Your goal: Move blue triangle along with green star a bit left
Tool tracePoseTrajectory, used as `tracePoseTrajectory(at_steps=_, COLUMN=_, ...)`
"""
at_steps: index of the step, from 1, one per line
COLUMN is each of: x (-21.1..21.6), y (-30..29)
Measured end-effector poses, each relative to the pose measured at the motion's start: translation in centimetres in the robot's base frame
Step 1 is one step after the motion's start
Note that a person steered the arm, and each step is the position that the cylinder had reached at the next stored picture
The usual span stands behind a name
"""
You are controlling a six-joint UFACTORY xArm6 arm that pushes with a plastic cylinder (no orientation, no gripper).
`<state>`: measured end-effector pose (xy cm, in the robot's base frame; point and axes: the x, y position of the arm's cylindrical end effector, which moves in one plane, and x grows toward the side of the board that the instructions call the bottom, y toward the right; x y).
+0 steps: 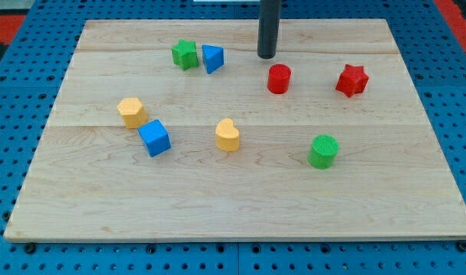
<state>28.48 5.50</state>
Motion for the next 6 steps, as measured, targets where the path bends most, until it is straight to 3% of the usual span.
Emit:
tracePoseTrajectory(at_steps=1, x=0.0, y=0.0)
tracePoseTrajectory(at_steps=6, x=-2.5, y=-14.5)
